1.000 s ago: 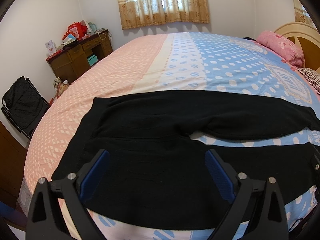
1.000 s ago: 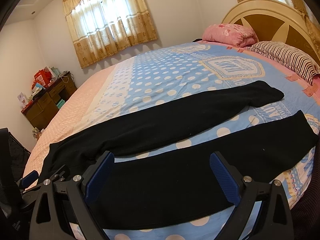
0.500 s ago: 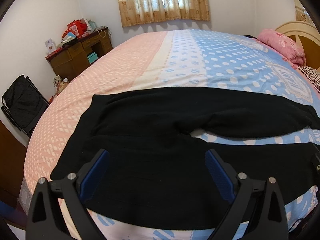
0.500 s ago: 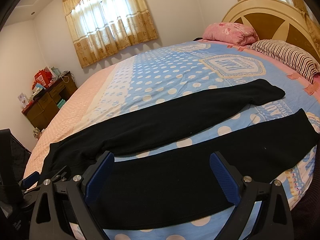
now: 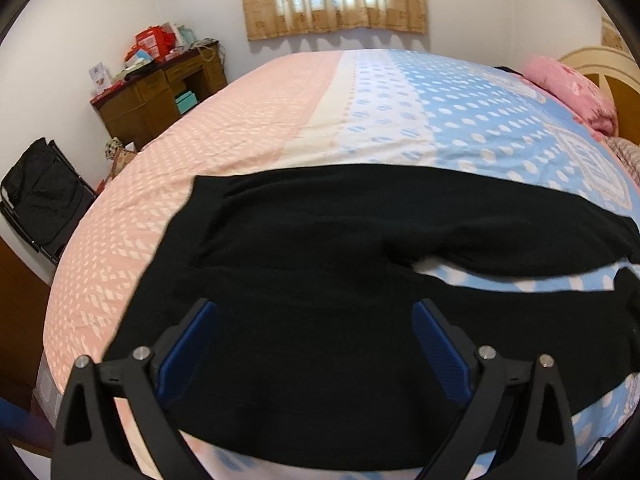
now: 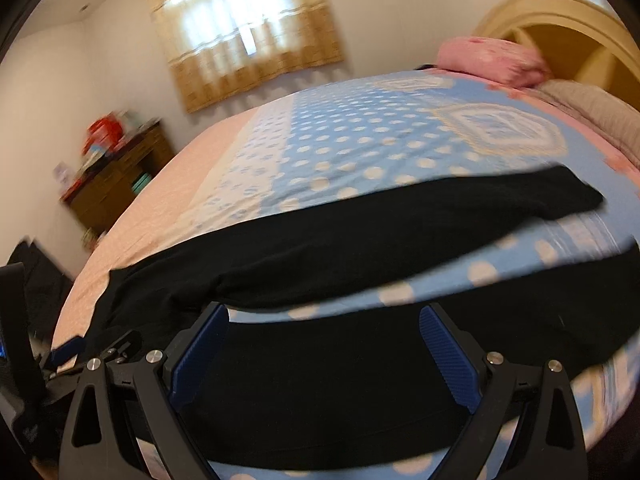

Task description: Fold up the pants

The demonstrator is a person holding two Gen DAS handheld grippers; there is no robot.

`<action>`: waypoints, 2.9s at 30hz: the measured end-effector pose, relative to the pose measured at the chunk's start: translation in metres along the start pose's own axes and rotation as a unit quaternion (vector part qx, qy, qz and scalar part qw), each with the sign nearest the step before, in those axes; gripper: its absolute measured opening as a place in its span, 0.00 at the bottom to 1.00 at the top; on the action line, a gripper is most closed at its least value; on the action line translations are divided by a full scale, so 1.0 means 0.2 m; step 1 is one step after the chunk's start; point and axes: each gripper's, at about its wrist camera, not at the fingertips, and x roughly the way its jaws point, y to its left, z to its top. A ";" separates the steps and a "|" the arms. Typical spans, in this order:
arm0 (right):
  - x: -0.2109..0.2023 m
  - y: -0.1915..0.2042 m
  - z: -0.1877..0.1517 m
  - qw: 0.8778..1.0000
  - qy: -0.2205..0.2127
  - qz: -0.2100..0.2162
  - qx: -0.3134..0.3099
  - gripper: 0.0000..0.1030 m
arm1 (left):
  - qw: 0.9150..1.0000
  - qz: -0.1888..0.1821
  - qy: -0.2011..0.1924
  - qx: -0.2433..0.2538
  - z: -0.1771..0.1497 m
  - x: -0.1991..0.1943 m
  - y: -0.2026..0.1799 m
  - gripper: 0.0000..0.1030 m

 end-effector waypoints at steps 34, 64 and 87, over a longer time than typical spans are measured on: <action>1.06 0.87 0.42 0.904 0.164 0.185 -0.350 0.03 | 0.996 0.049 0.058 -0.055 0.06 0.34 0.43 1.00; 0.16 0.80 -0.64 0.898 0.064 0.223 -0.375 0.03 | 0.999 0.018 0.029 -0.038 0.19 0.16 0.35 1.00; 0.06 0.68 -0.52 0.906 0.046 0.248 -0.340 0.03 | 0.977 -0.057 0.043 -0.200 -0.19 0.10 0.82 0.53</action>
